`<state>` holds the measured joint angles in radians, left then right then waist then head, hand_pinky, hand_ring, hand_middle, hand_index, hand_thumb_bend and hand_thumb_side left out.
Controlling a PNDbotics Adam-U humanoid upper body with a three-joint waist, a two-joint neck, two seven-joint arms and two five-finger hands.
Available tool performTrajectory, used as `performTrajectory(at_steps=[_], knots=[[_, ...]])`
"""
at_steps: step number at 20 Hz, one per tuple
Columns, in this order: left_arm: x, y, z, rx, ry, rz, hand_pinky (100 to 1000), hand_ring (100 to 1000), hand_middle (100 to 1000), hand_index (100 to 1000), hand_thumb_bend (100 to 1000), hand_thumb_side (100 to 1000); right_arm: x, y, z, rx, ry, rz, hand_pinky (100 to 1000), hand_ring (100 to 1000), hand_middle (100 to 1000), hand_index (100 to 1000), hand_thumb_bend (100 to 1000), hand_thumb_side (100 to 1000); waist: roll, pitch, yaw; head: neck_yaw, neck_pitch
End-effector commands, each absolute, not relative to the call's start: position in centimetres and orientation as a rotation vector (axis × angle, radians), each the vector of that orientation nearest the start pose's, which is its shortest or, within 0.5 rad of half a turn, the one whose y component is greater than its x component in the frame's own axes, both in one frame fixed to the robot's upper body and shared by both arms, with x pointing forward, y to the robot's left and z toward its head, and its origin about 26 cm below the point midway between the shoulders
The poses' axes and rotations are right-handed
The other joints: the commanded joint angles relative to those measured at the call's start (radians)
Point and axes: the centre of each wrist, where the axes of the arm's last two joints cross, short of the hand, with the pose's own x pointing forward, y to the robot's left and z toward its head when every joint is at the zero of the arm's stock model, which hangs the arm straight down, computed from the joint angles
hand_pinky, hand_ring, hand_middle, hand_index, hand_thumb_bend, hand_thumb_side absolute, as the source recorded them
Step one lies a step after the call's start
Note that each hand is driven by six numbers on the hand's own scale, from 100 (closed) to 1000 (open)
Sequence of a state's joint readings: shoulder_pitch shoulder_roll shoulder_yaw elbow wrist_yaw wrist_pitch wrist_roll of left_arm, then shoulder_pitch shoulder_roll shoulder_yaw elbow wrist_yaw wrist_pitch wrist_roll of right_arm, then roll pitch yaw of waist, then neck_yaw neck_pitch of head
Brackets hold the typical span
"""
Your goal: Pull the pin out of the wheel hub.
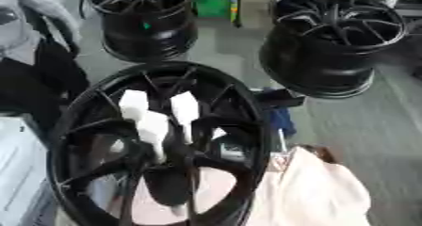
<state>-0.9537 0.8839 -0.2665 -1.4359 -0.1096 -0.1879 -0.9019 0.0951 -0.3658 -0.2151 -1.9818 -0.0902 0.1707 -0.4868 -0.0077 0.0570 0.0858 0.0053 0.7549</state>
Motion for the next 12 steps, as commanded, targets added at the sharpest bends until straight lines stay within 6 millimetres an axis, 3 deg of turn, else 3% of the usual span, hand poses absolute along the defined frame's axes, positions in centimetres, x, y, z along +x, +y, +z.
performTrajectory(at_steps=[1, 12], knots=[[38.9, 30.6, 36.9, 0.448, -1.554, -1.891, 813, 783, 675, 819, 264, 350, 23.8, -35.7, 12.7, -0.739, -1.786, -0.291, 706, 713, 743, 763, 100, 750, 0.002, -0.010, -0.002, 0.003, 0.002], [39.6, 26.4, 35.8, 0.376, -1.509, -2.056, 812, 788, 688, 833, 329, 389, 23.7, -35.6, 12.6, -0.729, -1.779, -0.282, 706, 713, 744, 764, 100, 754, 0.002, -0.011, 0.000, 0.002, 0.006]])
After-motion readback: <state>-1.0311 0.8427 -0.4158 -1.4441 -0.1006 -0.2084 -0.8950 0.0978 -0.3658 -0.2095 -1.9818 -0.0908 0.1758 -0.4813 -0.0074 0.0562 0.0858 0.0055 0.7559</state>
